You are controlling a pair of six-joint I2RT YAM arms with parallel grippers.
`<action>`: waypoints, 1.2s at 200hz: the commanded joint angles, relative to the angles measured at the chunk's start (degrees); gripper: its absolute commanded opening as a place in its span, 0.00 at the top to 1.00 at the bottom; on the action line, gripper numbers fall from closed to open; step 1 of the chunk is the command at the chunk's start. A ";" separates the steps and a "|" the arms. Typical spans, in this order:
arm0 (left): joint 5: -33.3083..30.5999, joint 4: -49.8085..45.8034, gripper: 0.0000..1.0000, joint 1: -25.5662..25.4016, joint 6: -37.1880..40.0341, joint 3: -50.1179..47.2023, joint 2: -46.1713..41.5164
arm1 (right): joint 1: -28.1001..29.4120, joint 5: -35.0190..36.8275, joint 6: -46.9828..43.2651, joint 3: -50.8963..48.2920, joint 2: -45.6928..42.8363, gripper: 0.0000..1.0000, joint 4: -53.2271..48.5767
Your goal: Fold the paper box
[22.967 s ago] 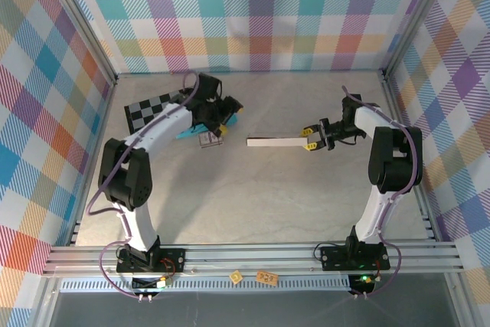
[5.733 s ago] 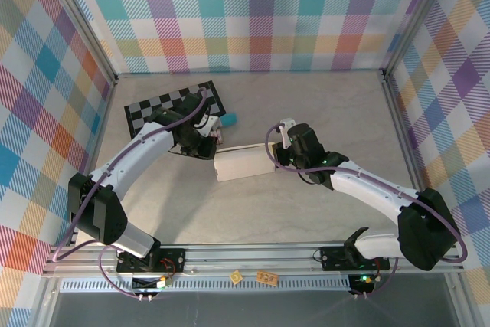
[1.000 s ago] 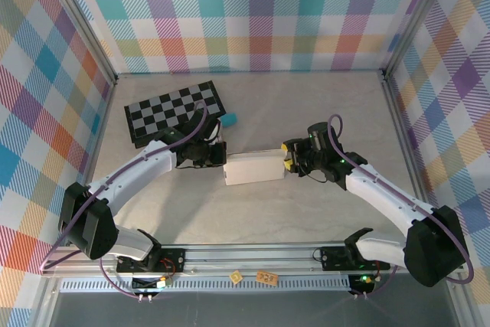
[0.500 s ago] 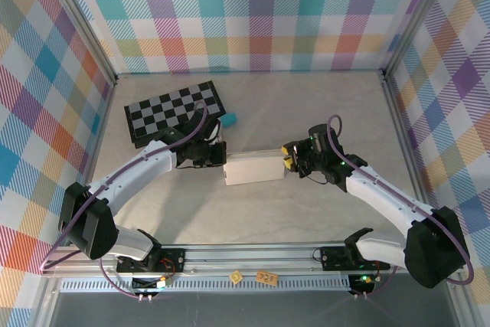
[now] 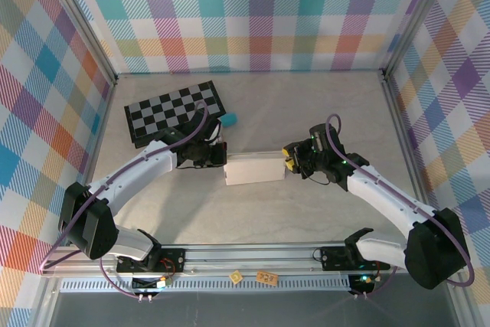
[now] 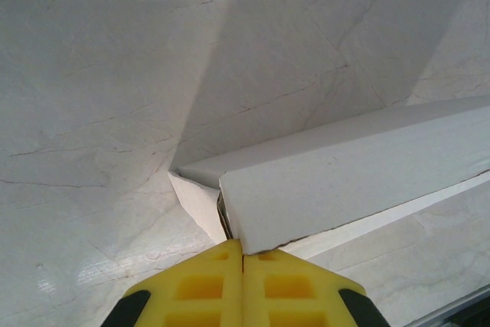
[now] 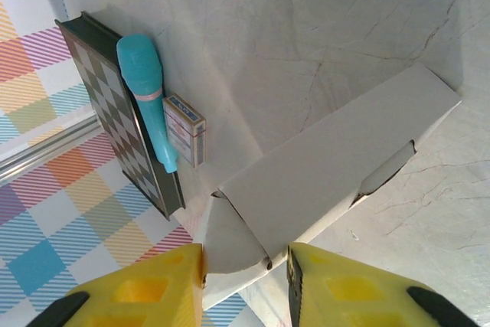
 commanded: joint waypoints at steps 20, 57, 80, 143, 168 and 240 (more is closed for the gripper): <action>-0.21 -6.25 1.00 -0.65 -0.45 -1.82 2.03 | -0.43 0.16 -0.64 -2.88 2.89 0.73 -6.94; 0.36 -5.92 1.00 -0.65 -1.13 -1.89 0.65 | -0.42 -0.65 -0.64 -2.65 4.53 0.79 -8.03; 0.82 -5.98 0.99 -0.65 -1.51 -1.89 -0.42 | -0.34 -0.35 -0.63 -2.45 4.29 0.81 -9.65; 2.28 -5.16 0.77 -0.65 -3.62 -1.55 -5.68 | -0.34 0.05 -0.85 -2.04 4.21 0.84 -11.65; 3.47 -4.76 0.65 -0.65 -6.05 -1.36 -7.60 | -0.34 0.14 -0.81 -1.95 3.96 0.84 -12.01; 3.36 0.66 0.46 2.06 -30.21 -3.03 -11.76 | -0.18 0.58 -0.72 -1.89 2.74 0.85 -13.00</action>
